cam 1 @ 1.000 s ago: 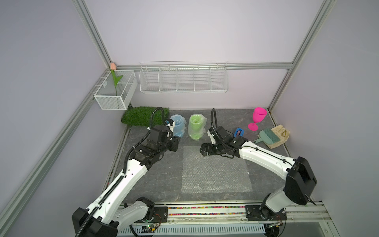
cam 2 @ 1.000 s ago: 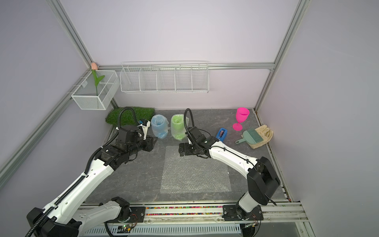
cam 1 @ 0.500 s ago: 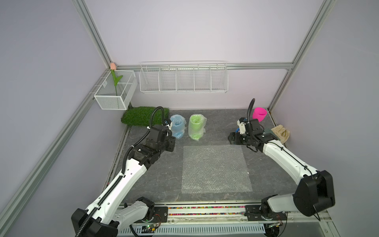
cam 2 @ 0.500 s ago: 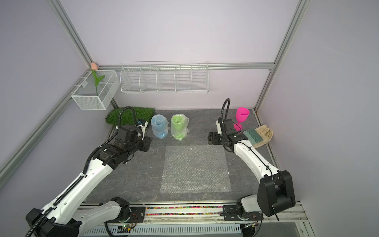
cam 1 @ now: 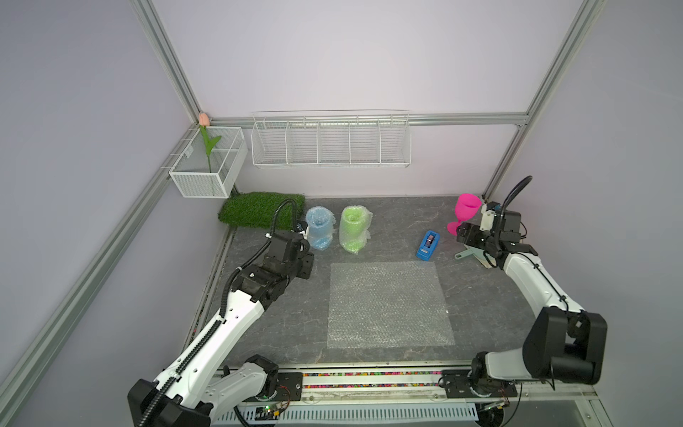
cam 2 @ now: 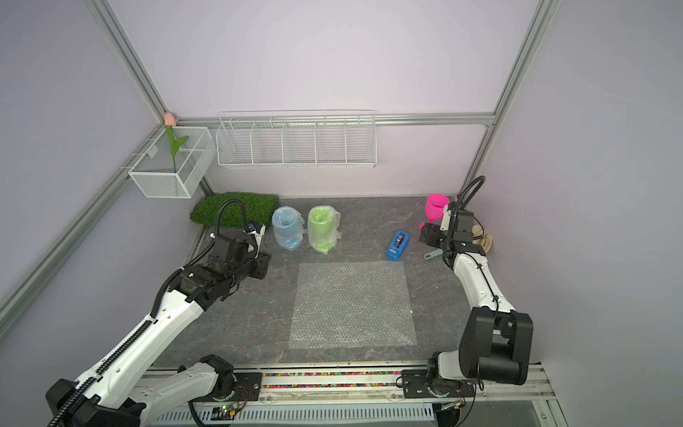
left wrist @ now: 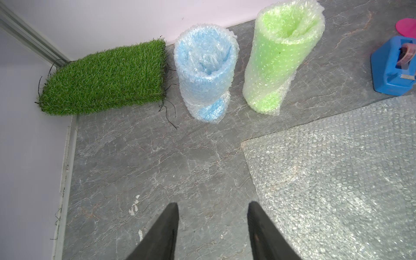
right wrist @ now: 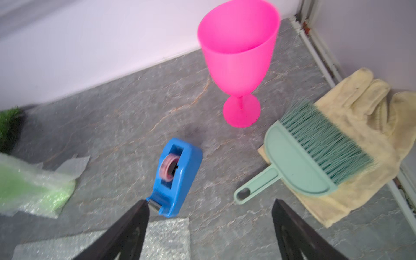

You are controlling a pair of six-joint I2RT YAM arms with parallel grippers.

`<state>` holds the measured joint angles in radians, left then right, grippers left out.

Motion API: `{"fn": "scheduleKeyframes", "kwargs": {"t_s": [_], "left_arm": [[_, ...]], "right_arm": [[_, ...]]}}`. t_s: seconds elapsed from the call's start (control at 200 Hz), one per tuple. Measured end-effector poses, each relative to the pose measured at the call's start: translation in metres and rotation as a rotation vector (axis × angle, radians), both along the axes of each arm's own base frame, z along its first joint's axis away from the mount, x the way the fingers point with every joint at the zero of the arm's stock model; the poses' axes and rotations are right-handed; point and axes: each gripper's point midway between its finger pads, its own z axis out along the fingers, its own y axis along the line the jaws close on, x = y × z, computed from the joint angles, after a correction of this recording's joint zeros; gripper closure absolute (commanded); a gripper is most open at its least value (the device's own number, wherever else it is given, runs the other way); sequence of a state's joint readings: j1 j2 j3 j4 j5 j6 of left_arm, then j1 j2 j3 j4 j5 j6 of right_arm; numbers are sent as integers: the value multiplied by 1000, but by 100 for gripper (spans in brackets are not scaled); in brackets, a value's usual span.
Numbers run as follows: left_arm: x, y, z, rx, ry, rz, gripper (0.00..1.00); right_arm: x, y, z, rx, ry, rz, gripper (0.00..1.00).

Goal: Wrap wine glasses in bubble wrap
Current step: Pick up the wine glass at the corner of the board.

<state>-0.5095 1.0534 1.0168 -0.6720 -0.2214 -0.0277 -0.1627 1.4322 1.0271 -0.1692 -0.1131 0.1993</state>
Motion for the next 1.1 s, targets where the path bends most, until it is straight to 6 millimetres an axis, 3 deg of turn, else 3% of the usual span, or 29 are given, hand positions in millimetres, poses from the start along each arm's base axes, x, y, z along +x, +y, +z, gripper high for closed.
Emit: {"fn": "scheduleKeyframes", "kwargs": {"t_s": [0.155, 0.375, 0.65, 1.1], "left_arm": [[-1, 0, 0, 3, -3, -4, 40], [-2, 3, 4, 1, -17, 1, 39], [-3, 3, 4, 1, -17, 1, 39], [-2, 2, 2, 8, -12, -4, 39]], "right_arm": [[17, -24, 1, -1, -83, -33, 12], [42, -28, 8, -10, -219, 2, 12], [75, -23, -28, 25, -207, 76, 12], [100, -25, -53, -52, -245, 141, 12]]}}
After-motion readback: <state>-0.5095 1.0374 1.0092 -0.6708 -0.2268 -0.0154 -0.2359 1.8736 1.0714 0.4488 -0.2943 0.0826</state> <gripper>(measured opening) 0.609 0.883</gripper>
